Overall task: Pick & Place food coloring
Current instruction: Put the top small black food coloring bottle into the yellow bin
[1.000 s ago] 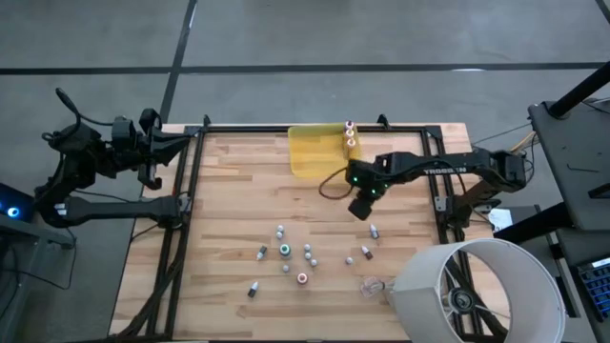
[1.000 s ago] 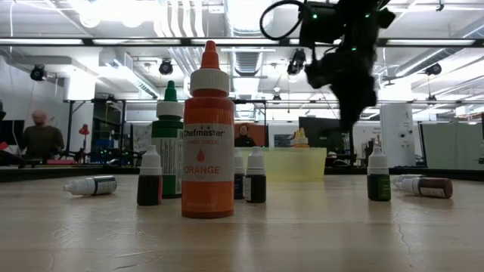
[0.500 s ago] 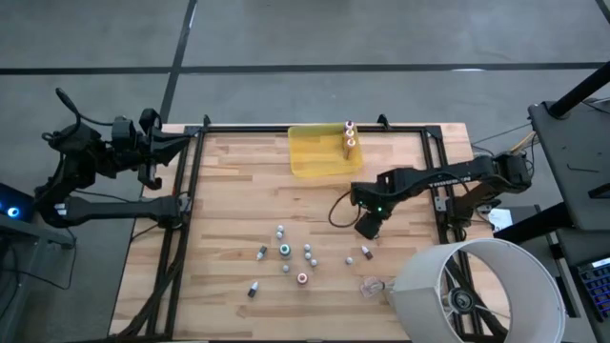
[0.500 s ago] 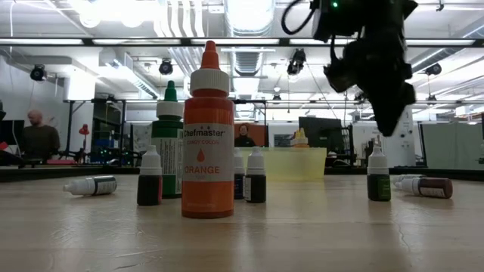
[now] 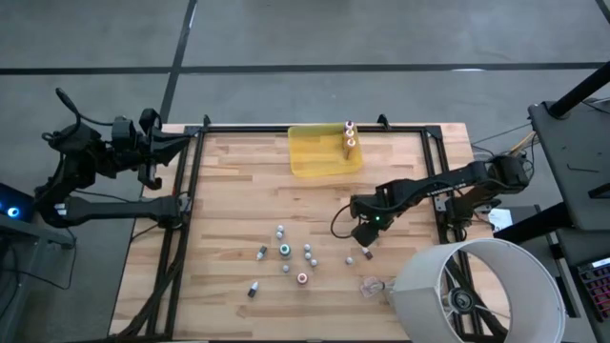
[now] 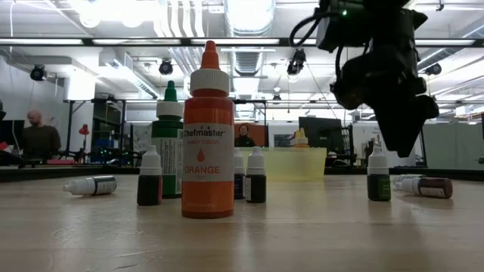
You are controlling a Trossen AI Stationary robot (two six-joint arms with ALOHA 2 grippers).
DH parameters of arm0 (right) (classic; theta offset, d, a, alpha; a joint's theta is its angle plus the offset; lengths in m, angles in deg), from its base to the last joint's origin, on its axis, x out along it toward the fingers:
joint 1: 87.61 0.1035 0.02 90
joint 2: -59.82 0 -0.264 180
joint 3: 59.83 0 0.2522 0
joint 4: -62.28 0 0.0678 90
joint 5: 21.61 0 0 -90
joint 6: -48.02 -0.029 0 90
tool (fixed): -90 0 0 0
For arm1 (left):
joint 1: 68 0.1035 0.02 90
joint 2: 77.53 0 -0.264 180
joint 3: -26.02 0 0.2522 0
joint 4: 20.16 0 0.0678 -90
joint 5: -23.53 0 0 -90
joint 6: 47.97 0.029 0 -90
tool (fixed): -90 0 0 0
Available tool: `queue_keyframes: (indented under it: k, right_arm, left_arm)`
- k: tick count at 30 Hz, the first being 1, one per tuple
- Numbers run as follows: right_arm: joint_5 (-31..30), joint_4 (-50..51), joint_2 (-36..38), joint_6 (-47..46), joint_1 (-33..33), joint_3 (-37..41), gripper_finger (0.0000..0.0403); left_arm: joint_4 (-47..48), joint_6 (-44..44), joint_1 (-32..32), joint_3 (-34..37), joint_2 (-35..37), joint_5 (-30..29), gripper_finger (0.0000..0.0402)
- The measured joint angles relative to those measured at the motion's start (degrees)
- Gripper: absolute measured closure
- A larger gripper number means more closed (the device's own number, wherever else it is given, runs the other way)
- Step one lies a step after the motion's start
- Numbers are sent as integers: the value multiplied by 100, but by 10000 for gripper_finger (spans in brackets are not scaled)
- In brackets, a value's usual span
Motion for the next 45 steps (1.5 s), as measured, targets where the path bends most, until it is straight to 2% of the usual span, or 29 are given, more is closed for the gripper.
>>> queue_keyframes:
  k: [7, 12, 18, 27, 33, 45]
  right_arm:
    - [-227, -24, -223, -651, -2, 36, 259]
    - [-458, -31, -235, -795, -4, 70, 263]
    - [-469, -22, -235, -1029, 6, 268, 246]
    - [-501, -291, -235, -954, 11, 346, 218]
    - [-632, -601, -262, -1035, 9, 372, 223]
    - [-632, -613, -416, -1041, 7, 391, 232]
  left_arm:
    - [-1, 2, -1, 0, 0, -1, 401]
    - [-1, 2, -1, 0, 2, 0, 401]
    - [-1, 0, 1, -1, 0, 0, 401]
    - [-1, 1, 0, 1, 0, 1, 401]
    - [0, -1, 0, 0, 0, 1, 401]
    - [0, 2, 0, 0, 0, 0, 401]
